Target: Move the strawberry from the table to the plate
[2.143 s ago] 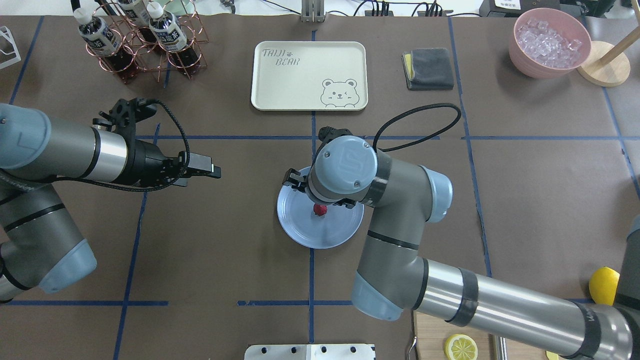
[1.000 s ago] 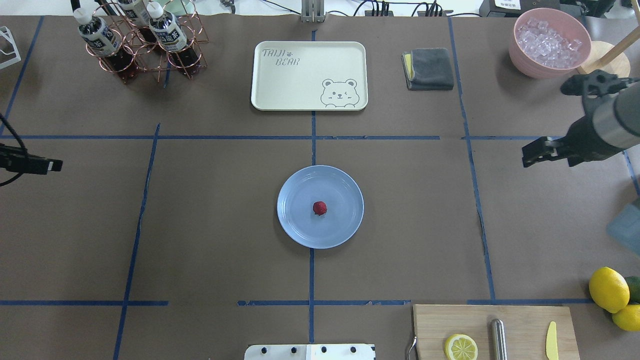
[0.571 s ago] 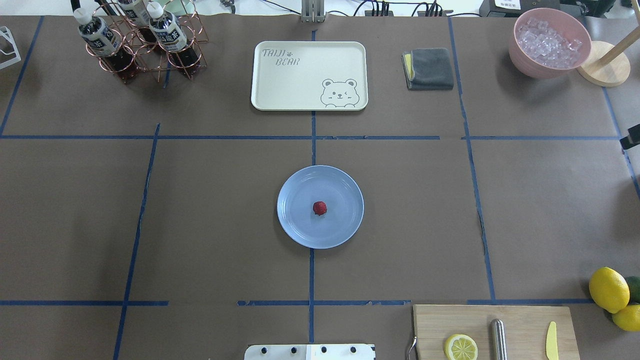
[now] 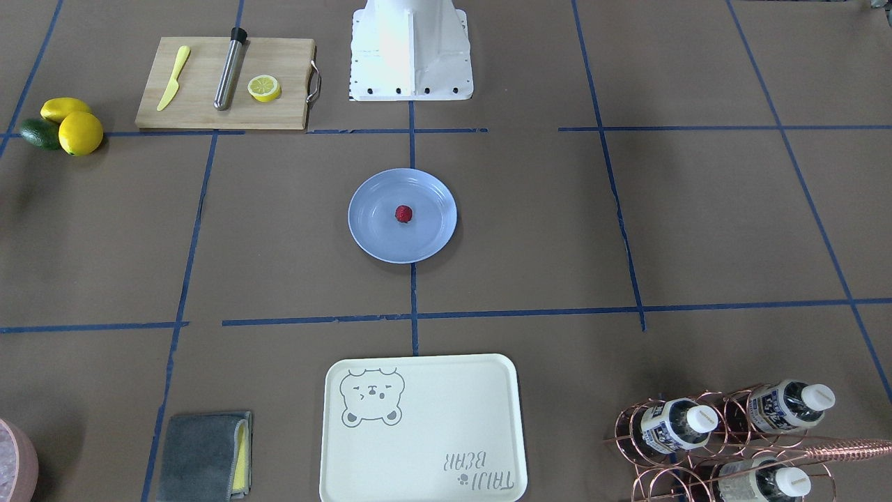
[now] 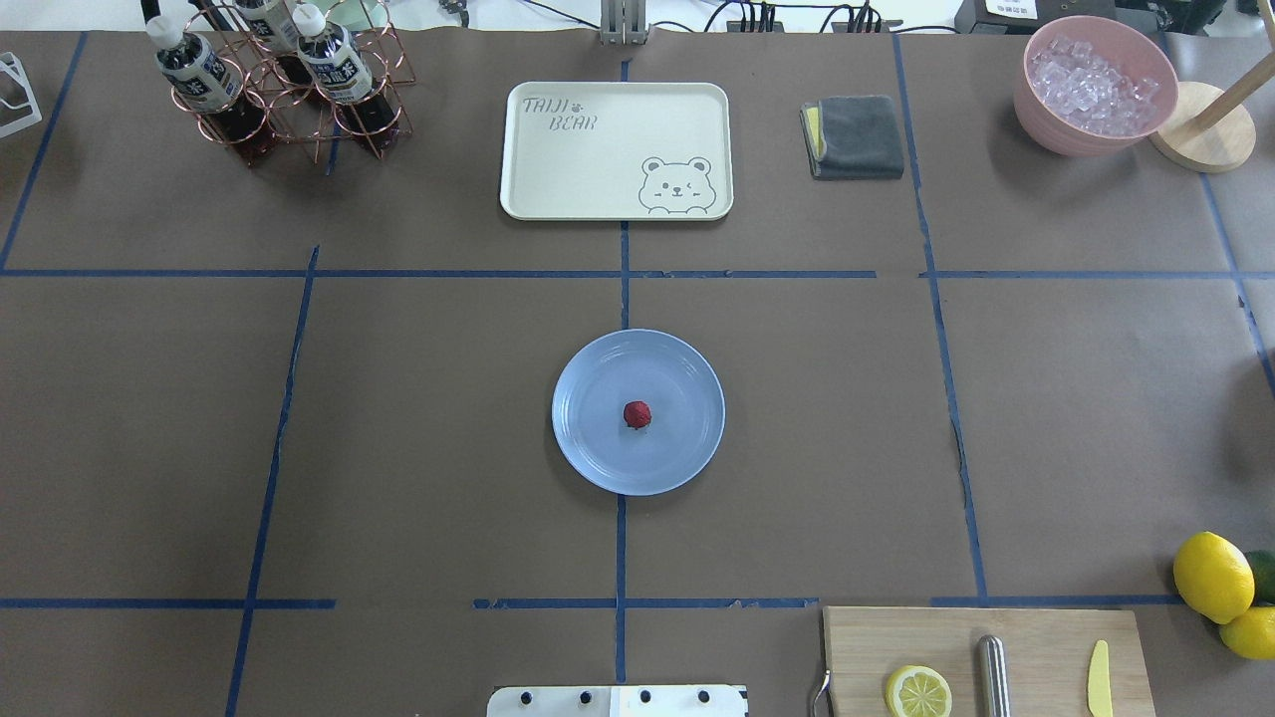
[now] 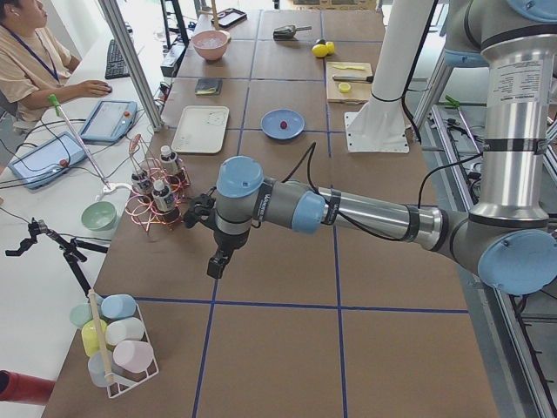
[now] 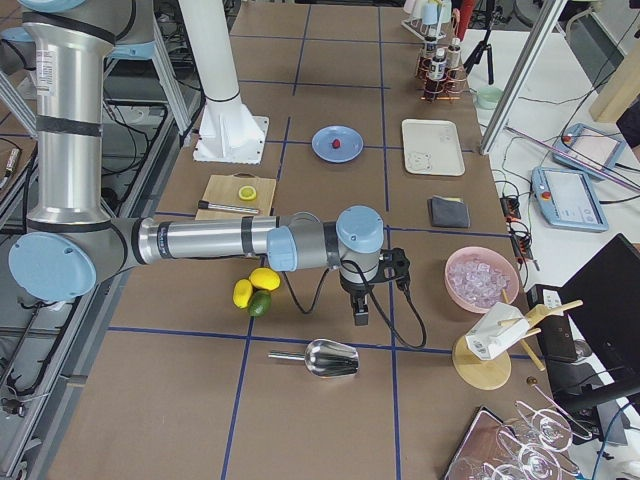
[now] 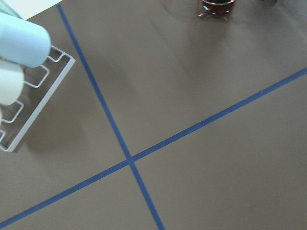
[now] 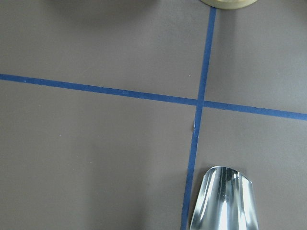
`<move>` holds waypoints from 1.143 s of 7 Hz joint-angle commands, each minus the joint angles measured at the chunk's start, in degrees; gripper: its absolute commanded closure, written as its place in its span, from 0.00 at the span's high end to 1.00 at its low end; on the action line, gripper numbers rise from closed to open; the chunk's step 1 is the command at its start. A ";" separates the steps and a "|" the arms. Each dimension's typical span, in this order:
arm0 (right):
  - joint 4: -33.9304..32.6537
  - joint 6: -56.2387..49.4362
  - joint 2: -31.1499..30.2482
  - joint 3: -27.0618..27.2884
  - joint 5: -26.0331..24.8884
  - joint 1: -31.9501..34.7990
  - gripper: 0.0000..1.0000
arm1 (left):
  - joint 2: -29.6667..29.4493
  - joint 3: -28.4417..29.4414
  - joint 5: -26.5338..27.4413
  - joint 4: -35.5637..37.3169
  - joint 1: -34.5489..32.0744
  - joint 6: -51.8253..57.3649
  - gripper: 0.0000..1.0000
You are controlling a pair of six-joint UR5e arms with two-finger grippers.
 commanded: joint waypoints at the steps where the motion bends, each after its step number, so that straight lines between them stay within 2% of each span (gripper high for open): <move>1: -3.20 -2.52 0.82 -0.90 0.43 0.96 1.00 | 4.05 -0.80 -9.09 7.22 -0.63 1.18 1.00; 4: -5.93 -2.52 3.37 -0.99 0.35 0.87 1.00 | 4.62 1.93 -9.85 4.76 -0.37 1.28 1.00; 5: -5.85 -2.52 3.38 -0.99 0.26 0.96 1.00 | 4.97 2.02 -8.28 4.06 -0.37 1.28 1.00; 6: -5.76 -2.52 3.29 -0.99 0.08 0.96 1.00 | 5.58 1.93 -1.92 0.57 -0.37 1.36 1.00; 8: -5.49 -2.43 3.02 -0.81 -0.18 0.96 1.00 | 7.26 2.63 -1.24 -3.32 -0.37 1.28 1.00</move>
